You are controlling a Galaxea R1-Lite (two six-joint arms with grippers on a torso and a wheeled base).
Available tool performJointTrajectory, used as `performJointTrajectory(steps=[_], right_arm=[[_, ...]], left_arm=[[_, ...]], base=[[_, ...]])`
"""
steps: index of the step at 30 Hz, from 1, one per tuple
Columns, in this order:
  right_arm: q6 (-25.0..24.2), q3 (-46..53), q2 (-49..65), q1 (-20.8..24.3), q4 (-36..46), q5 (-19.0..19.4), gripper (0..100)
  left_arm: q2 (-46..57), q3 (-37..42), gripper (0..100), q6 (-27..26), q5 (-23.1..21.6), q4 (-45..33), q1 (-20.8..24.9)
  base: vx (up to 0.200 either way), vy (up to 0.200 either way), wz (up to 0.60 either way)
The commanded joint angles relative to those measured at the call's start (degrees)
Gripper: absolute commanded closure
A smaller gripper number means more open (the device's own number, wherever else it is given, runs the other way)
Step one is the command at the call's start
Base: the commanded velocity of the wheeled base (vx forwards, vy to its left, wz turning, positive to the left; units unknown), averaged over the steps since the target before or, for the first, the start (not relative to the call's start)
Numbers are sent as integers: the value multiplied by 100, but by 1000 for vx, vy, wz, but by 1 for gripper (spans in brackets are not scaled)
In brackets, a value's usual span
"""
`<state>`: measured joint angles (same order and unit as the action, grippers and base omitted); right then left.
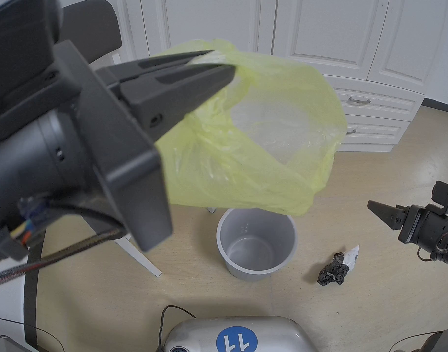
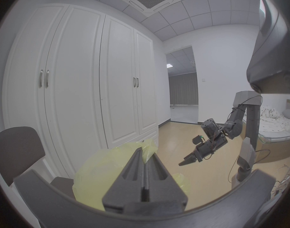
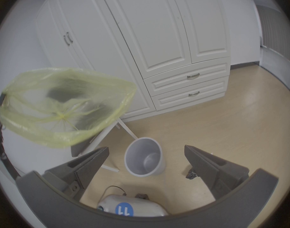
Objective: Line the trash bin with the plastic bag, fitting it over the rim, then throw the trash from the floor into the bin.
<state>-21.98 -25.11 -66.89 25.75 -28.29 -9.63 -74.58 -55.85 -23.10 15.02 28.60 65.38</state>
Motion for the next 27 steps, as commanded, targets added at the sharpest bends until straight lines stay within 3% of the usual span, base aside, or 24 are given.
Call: performJointTrajectory(steps=[1,9,15,21,27], right_arm=[[-342,-240,-8,1,-1,154,0],[-852,-442,-316,-149,-106,234,0],[-966,-407,-588,-404,-396,453,0],[-1124,-363,-738,-597,-405,902,0],[-1212,-108,-624,-536,-405,1613,0]], left_arm=[[23,30,100,-1,-17,-30,212],[14,-32,100,-1,-25,-56,467],[40,-84,100,-1,-25,-56,678],[40,-216,100,-1,-25,-47,819],[-39,-366,100,-1,-25,-39,845]], base=[[0,0,0],[0,0,0],[0,0,0],[0,0,0],[0,0,0]])
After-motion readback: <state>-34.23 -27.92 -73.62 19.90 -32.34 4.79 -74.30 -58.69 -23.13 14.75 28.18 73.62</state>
